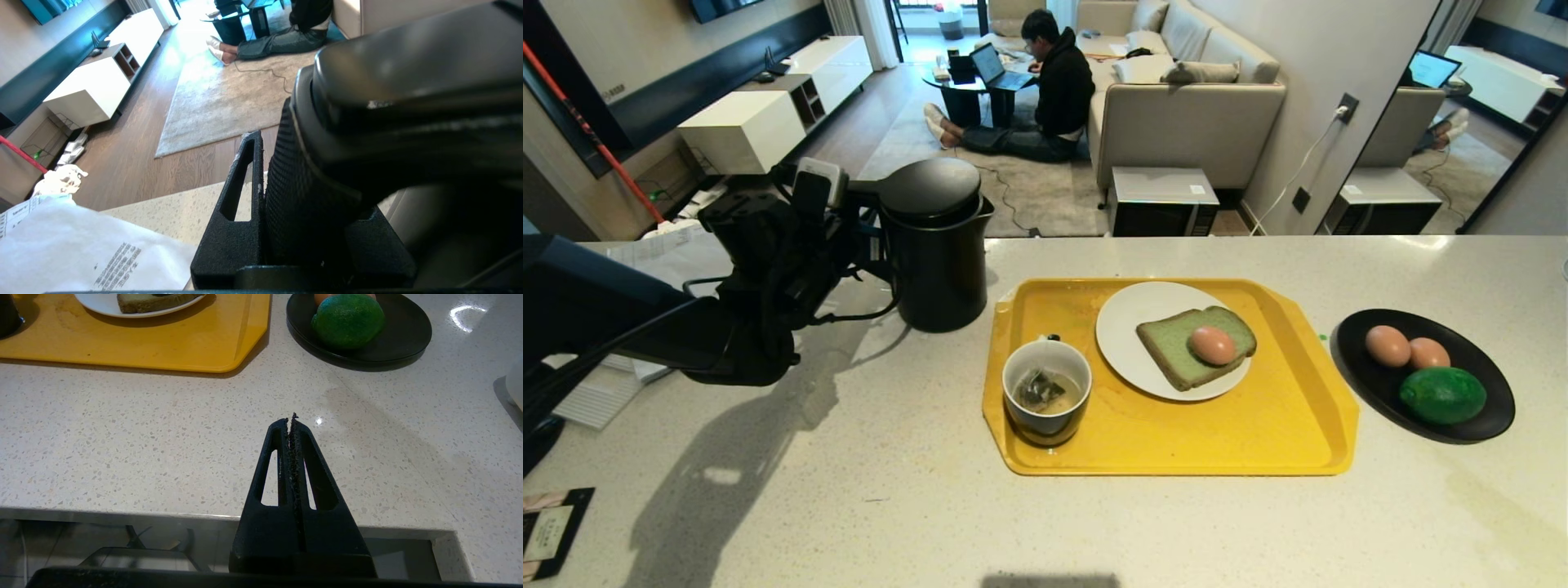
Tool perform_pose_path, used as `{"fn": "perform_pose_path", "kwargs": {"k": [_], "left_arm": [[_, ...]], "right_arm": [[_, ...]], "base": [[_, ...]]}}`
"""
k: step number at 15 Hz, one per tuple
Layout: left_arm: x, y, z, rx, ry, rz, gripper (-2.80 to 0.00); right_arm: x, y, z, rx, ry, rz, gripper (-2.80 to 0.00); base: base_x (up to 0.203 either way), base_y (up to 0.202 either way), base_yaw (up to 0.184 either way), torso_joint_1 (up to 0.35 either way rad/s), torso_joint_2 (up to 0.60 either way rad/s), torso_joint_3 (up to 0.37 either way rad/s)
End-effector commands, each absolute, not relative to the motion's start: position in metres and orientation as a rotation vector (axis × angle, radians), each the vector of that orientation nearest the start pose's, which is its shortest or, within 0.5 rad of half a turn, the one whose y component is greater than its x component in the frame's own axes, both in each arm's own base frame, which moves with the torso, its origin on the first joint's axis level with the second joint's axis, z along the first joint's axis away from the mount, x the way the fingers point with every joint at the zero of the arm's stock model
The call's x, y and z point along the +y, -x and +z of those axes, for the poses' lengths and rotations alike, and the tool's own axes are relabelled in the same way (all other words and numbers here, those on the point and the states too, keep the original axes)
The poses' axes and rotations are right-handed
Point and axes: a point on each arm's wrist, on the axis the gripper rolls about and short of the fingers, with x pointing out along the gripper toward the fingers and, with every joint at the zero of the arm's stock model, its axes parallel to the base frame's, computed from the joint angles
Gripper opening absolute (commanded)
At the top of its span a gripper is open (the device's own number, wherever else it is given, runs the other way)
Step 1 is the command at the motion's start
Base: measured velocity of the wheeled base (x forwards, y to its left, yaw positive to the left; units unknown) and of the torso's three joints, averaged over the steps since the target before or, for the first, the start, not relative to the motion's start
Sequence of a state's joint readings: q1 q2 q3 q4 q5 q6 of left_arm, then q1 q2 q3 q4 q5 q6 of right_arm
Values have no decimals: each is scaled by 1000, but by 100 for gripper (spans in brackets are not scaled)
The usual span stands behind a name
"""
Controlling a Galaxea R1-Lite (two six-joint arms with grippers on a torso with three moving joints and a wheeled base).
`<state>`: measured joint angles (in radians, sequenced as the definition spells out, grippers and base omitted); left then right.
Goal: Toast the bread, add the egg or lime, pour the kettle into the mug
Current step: Put the kettle back
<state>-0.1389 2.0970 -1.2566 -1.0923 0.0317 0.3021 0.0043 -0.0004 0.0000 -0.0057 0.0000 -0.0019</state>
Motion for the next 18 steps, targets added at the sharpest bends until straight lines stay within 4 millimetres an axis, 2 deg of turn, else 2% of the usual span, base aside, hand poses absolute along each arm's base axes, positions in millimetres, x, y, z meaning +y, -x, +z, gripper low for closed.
{"fn": "perform_pose_path", "kwargs": {"k": [1,6,10,18], "left_arm": [[-56,-416,208,-270,-282,-64,-280],[-55,-413,213,-280,-286,-56,-280],[-51,-401,210,-246,-288,-52,-280],[-54,-398,212,-219,-288,-65,-280]], "right_arm": [[0,23,76,-6,2,5,-280],[0,23,76,-6,3,5,-280],[0,23,76,-5,2,5,-280],[0,23,76,-6,2,5,-280]], "base": [[0,0,0,0,0,0],[0,0,0,0,0,0],[0,0,0,0,0,0],[0,0,0,0,0,0]]}}
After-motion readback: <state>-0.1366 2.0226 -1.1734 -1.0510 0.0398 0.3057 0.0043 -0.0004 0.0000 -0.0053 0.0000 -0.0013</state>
